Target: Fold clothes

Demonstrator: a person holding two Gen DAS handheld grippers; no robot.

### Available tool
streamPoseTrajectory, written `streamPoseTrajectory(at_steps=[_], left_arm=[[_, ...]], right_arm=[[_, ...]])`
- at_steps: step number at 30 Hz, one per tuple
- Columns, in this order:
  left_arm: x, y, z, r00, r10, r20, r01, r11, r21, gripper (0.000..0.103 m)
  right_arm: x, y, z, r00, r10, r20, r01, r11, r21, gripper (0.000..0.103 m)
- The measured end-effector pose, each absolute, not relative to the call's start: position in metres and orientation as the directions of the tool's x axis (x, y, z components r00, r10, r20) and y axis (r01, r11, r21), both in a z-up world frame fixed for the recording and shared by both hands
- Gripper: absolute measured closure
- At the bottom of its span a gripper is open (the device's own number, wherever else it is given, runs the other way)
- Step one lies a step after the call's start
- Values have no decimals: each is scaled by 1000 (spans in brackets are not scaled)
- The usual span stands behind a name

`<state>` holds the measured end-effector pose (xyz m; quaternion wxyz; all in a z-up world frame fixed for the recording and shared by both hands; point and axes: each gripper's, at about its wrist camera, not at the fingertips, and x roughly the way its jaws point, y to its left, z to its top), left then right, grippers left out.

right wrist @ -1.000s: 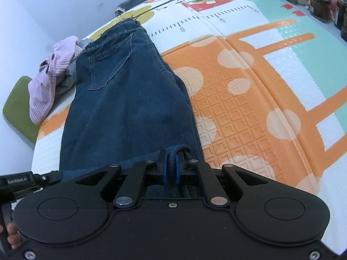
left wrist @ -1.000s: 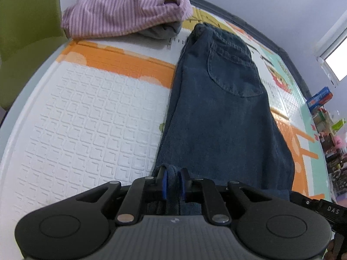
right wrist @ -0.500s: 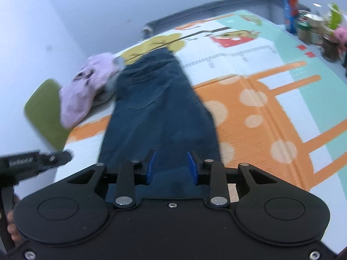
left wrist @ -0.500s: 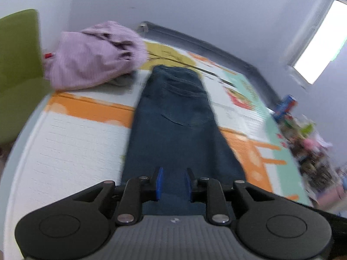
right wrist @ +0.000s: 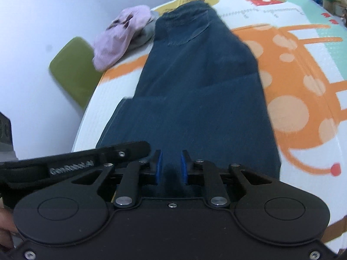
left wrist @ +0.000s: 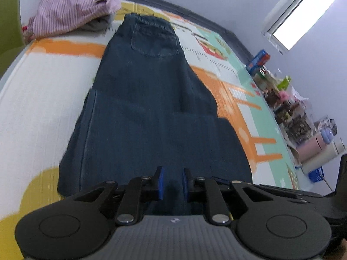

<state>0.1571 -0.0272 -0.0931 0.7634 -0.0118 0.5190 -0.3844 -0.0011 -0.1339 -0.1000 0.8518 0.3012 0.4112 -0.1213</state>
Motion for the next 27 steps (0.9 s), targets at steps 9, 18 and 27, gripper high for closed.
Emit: streamPoseTrajectory(at_steps=[9,18,27], left_arm=[[147,-20,-107,139,-551,-823,552,733,-397,88],[153,-21,-135,118,-477,-871,537,768,-348,99],[175,6,-131,159,-489,-858,476,799,-367,100]], right_arm=[[-5,-119,-108,571,42,-820,467,805,366,88],[3,-119,-139,496,7,-868,515,803,300,96],[-12,-142,-142,504,3,-864,575,745,337,103]])
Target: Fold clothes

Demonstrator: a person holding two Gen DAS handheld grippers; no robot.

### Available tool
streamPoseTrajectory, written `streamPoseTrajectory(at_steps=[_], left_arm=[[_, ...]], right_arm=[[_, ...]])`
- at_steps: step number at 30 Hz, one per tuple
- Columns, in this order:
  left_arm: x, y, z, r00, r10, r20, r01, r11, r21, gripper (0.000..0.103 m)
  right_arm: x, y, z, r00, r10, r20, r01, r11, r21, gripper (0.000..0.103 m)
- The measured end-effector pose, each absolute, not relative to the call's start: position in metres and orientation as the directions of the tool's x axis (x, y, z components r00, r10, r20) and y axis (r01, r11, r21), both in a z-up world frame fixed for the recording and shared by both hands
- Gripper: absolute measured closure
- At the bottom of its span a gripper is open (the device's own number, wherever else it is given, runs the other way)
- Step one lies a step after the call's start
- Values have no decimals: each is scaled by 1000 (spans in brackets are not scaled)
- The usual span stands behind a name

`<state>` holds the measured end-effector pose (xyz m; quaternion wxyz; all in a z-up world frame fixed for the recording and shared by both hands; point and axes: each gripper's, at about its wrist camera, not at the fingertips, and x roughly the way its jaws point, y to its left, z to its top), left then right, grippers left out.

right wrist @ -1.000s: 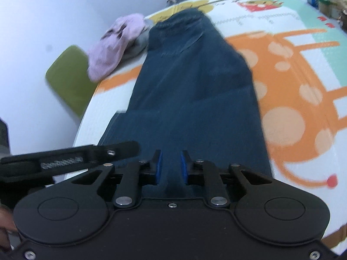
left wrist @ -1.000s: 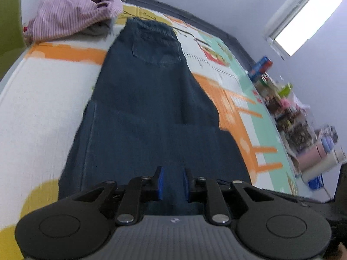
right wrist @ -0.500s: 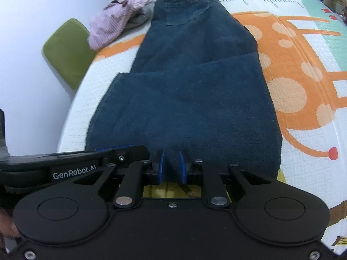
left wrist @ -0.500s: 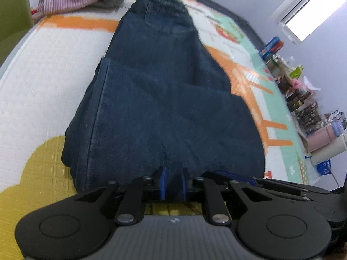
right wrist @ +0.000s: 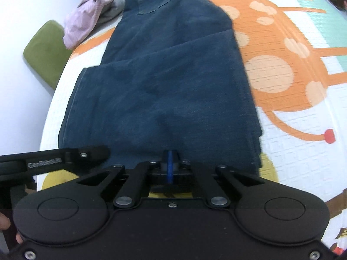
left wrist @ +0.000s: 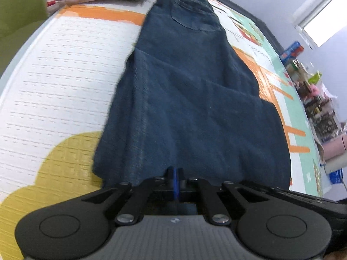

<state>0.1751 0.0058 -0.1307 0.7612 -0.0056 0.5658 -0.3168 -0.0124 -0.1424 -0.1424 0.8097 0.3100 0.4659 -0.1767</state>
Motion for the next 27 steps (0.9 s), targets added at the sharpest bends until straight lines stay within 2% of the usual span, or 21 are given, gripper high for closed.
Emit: streamPoseTrajectory(at_steps=[11,20,25,26,27], left_arm=[[195,37,-123,206,-481,-852,408,834,-372,100],[198,39,-120,206,-484,-850,402,834,-377,100],[203,46,-112,225,-474,-851,373,849,-375,100],[205,47,-109,235,-465,-853,367,855,-365,99],[207,48,-106,245,-456,-856,361,862,-356,92]], right_arm=[[-36,-174,-136,511,-15,-859,651,660,376,103],[-47,-187,-132,496,-73,-865,687,642,340,103],[-53,-186,-126,460,-149,-875,703,663,257,103],[-55,-188,-124,444,-171,-879,714,660,232,102],[-56,-189,-123,428,-192,-883,726,654,210,88]])
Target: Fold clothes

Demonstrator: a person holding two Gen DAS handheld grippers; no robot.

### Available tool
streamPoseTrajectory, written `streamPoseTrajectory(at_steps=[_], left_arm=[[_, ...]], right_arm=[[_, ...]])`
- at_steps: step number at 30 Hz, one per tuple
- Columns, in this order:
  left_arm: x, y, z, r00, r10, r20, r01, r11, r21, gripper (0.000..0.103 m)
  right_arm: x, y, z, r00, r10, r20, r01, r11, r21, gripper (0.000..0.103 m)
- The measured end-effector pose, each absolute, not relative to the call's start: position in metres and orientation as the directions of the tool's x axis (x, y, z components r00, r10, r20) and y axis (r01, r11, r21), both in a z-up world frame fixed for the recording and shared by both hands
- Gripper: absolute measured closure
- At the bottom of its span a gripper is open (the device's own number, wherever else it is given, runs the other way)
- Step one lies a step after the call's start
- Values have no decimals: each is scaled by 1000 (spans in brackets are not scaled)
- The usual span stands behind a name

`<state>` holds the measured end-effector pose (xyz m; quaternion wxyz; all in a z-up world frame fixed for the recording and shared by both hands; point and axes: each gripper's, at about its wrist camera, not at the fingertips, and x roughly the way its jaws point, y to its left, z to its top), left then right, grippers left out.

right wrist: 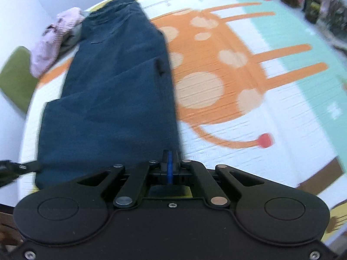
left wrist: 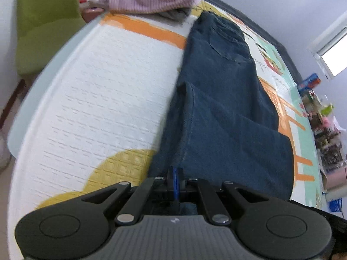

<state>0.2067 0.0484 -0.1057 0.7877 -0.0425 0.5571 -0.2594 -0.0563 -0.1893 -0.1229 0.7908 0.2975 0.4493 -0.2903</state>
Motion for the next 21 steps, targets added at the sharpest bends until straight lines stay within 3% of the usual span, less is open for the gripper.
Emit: streamPoseTrajectory(at_steps=[1,5,12,21], left_arm=[[208,49,-101,260,-452,-853,358,866,-349,86],[213,41,-84,316,-476,-821,392,853,-344,82],[209,-13,-64,338,-556,-760,530,779,-334,69],[232,-56,-104,316,-539,-781,555,773,-309,67]], right_arm=[[-58,-191,-120,425,-206,-881,734,648,202,87],[-55,-192,-97,479,-282,-831,721,667,190,86],[-11,-187,-71,594,-259,-762,633,735,243,82],[40,-197,-101,589,-207,-781,610,748,261,82]])
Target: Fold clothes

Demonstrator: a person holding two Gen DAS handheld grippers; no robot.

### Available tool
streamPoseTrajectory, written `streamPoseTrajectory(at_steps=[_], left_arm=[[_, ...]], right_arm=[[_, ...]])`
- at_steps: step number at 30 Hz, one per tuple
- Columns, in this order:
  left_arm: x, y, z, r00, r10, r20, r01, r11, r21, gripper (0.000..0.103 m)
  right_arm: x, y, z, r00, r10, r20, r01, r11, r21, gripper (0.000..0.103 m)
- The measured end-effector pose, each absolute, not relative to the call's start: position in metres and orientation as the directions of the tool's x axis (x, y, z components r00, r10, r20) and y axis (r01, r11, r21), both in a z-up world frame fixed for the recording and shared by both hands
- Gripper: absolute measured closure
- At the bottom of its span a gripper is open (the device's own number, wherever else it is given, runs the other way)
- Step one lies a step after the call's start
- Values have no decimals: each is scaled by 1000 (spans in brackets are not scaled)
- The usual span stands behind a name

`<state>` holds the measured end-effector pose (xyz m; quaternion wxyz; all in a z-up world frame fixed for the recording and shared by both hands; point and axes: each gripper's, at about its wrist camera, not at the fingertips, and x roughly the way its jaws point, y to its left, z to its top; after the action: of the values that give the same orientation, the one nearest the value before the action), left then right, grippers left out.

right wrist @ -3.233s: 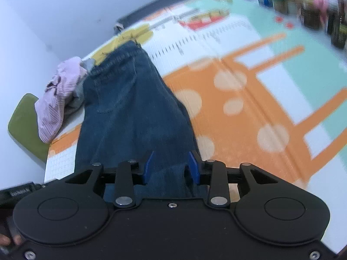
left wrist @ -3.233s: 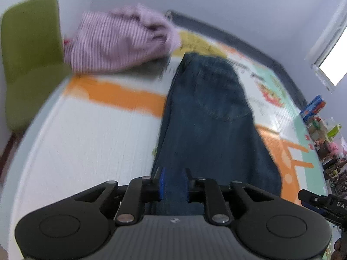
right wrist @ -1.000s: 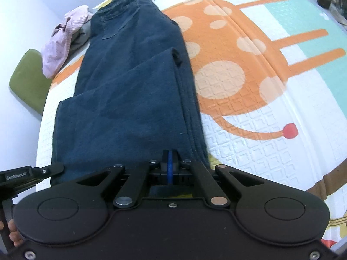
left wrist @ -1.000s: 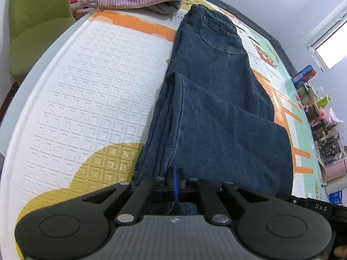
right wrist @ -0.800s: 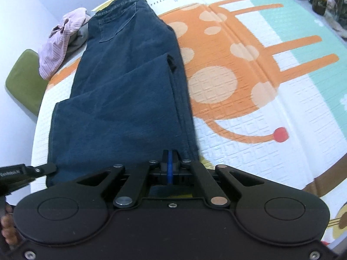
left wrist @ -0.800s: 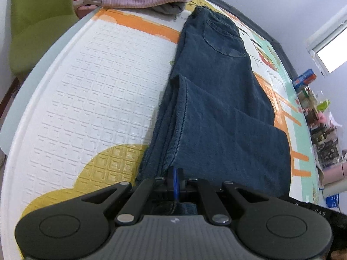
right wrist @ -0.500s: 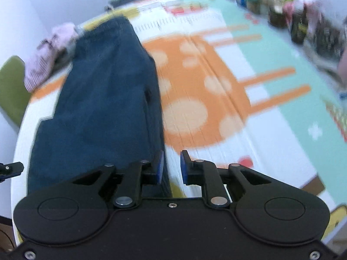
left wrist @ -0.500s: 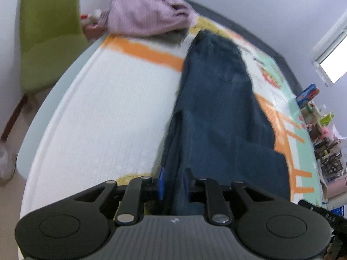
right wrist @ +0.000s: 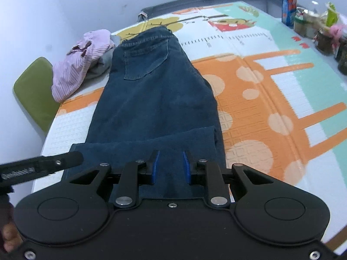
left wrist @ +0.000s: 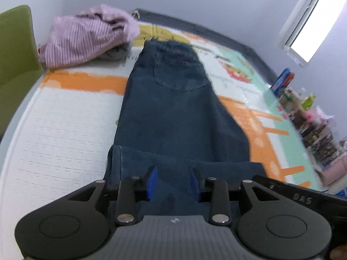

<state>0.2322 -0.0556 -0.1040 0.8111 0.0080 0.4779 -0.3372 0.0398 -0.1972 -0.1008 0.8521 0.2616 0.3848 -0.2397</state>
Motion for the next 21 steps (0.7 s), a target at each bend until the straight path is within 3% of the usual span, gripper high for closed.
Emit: streamPoseTrajectory(at_steps=[2,6,8,10,12,15,16,17,19,21], left_arm=[[246,-56,-121,288,-519,-804,512,794,-329,67],[260,-50,-139,290,-501,-815,483,812,-327,77],[263,-46,-140,302,-500,-811,481,815,-323,79],[266,-40,-141,319,-486,-814,469,827,-310,92],[269,-34,-142,318,-494,-809,450,830,-330,93],[269,-25,-138,336,-495,-801,435,836,-334,93],[269,-24,-135,350,-486,-801,433,842,-321,93],[269,-23,-131,363,-476,-801,432,848,-308,93],[265,-19,-122,404,-436,-804,419,870,-261,68],[261,-11,-114,431,-422,-798,411,879,-243,63]], right_arm=[[45,-205,-113,585,-198,-787,612,743,269,82],[46,-226,-136,578,-165,-799,635,706,313,83],[44,-234,-143,577,-166,-800,643,696,320,86],[42,-241,-149,570,-163,-805,649,690,320,94],[37,-248,-154,571,-152,-807,656,675,337,98],[27,-255,-153,552,-189,-812,692,648,319,98],[24,-257,-152,532,-216,-819,712,638,294,87],[19,-259,-150,523,-234,-819,727,625,286,72],[9,-261,-144,521,-256,-814,742,607,284,71],[0,-260,-135,529,-266,-806,738,613,282,71]])
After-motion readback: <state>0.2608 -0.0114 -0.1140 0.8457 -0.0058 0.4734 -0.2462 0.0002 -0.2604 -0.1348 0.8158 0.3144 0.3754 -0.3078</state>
